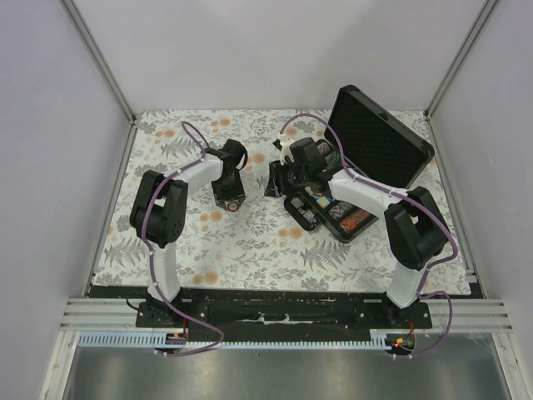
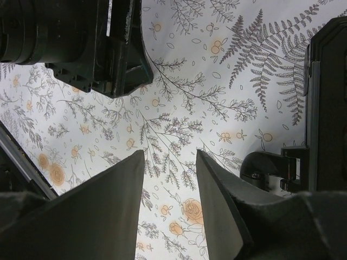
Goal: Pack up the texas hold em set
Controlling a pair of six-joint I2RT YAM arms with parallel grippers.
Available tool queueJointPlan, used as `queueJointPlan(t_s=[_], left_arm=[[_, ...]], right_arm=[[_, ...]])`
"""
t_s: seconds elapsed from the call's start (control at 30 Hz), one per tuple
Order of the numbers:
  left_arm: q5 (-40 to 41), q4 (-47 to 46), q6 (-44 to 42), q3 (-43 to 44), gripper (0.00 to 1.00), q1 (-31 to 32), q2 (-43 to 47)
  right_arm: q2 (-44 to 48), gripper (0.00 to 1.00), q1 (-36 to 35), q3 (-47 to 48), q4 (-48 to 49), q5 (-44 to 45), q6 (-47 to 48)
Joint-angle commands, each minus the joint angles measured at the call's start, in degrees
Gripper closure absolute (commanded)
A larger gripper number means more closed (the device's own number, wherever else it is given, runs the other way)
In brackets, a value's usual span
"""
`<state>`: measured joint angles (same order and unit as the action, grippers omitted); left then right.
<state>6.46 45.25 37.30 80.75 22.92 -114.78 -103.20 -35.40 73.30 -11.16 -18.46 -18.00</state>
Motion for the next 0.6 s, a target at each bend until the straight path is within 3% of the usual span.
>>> queueJointPlan(t_s=[0.0,0.2,0.57], left_arm=[[-0.7,-1.3,-1.0,-0.2,0.49,0.4,-3.7],[-0.7,-1.4,-1.1,0.1,0.53,0.4,-3.7],[-1.3,-0.5,-0.3,1.8,0.52,0.4,0.0]], right_arm=[[-0.3,0.49,-0.1,2.8,0.2,1.1,0.9],[-0.6,0.49,-0.2,3.6,-0.2,1.1,1.1],[-0.8,0.49,-0.2,4.2,-0.6,1.1,1.6]])
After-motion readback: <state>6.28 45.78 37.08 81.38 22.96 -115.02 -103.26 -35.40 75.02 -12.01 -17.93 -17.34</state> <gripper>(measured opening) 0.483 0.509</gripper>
